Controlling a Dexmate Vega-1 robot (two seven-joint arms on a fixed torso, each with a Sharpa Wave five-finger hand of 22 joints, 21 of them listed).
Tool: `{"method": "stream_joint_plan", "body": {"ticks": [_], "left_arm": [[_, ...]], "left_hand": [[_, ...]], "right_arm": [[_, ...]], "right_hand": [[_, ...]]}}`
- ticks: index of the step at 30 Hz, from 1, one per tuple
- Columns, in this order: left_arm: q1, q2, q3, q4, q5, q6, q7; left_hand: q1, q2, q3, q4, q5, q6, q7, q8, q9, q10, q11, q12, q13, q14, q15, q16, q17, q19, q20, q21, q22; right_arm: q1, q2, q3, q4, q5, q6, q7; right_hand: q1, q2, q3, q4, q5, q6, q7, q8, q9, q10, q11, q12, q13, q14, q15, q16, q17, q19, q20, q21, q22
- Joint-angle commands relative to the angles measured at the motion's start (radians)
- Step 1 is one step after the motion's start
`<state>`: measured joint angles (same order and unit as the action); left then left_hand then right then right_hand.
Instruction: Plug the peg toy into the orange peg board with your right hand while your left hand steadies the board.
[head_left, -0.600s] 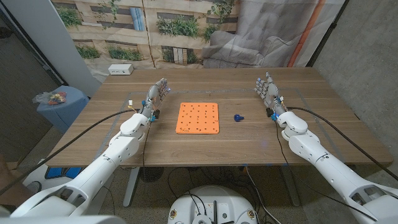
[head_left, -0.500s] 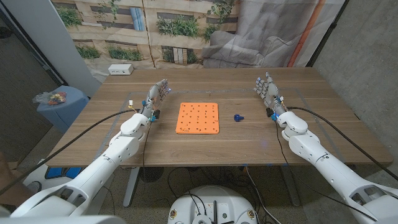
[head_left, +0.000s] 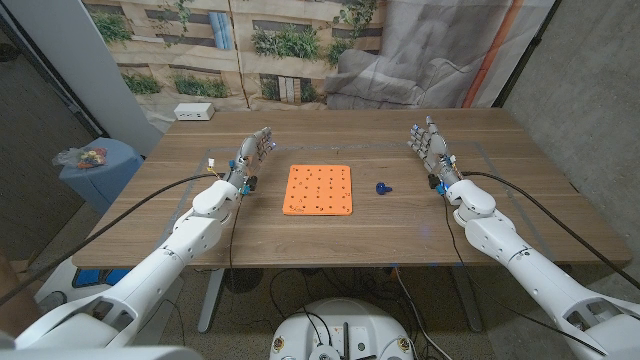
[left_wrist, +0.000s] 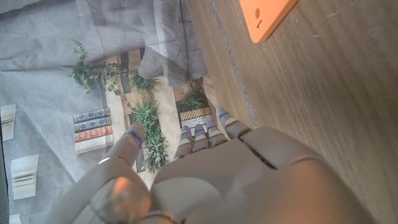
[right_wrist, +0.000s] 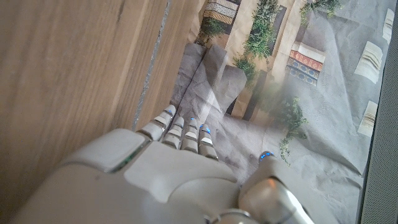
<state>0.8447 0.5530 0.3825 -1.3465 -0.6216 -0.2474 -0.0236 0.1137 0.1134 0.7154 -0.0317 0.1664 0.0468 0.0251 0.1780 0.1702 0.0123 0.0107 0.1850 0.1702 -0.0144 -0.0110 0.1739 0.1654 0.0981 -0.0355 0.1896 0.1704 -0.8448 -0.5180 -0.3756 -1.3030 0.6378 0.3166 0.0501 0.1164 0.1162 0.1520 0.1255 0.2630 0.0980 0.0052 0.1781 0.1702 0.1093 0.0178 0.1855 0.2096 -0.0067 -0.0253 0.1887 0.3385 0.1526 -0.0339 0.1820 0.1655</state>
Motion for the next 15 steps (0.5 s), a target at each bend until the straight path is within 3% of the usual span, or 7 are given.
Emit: {"method": "stream_joint_plan", "body": {"ticks": [1,13,15], "left_arm": [[0.042,0.068,-0.012,-0.106,0.024,0.038,0.022],[0.093,0.136,-0.017,-0.207,0.095,0.043,0.061],[0.1,0.165,-0.013,-0.236,0.127,0.049,0.061]], "left_hand": [[0.012,0.073,0.006,-0.001,0.007,0.01,0.002,0.006,0.004,0.008,-0.004,0.006,0.004,-0.003,-0.003,0.007,0.003,0.011,-0.04,0.006,0.002],[0.015,0.075,0.007,-0.003,0.007,0.022,-0.004,0.009,0.004,0.019,-0.009,0.009,0.004,0.008,-0.01,0.01,0.003,0.018,-0.043,0.008,0.002],[0.016,0.075,0.008,-0.003,0.007,0.025,-0.005,0.01,0.004,0.022,-0.01,0.01,0.004,0.01,-0.011,0.01,0.003,0.02,-0.045,0.009,0.002]], "right_arm": [[0.0,-0.003,-0.004,-0.008,-0.004,-0.01,0.001],[0.004,0.0,0.0,0.009,-0.003,0.013,0.014],[0.004,-0.004,0.001,0.008,-0.005,0.014,0.015]], "right_hand": [[0.003,0.009,0.006,-0.001,0.004,0.002,-0.01,0.005,0.005,0.007,-0.002,0.005,0.001,0.0,-0.011,0.005,-0.002,0.003,-0.002,0.005,0.002],[0.004,0.01,0.011,-0.004,0.006,0.002,-0.011,0.006,0.005,0.007,-0.004,0.005,-0.004,0.0,-0.013,0.005,-0.009,0.003,-0.003,0.005,0.002],[0.004,0.01,0.011,-0.004,0.006,0.001,-0.011,0.006,0.005,0.005,-0.005,0.005,-0.005,-0.001,-0.015,0.005,-0.011,0.003,-0.003,0.005,0.002]]}}
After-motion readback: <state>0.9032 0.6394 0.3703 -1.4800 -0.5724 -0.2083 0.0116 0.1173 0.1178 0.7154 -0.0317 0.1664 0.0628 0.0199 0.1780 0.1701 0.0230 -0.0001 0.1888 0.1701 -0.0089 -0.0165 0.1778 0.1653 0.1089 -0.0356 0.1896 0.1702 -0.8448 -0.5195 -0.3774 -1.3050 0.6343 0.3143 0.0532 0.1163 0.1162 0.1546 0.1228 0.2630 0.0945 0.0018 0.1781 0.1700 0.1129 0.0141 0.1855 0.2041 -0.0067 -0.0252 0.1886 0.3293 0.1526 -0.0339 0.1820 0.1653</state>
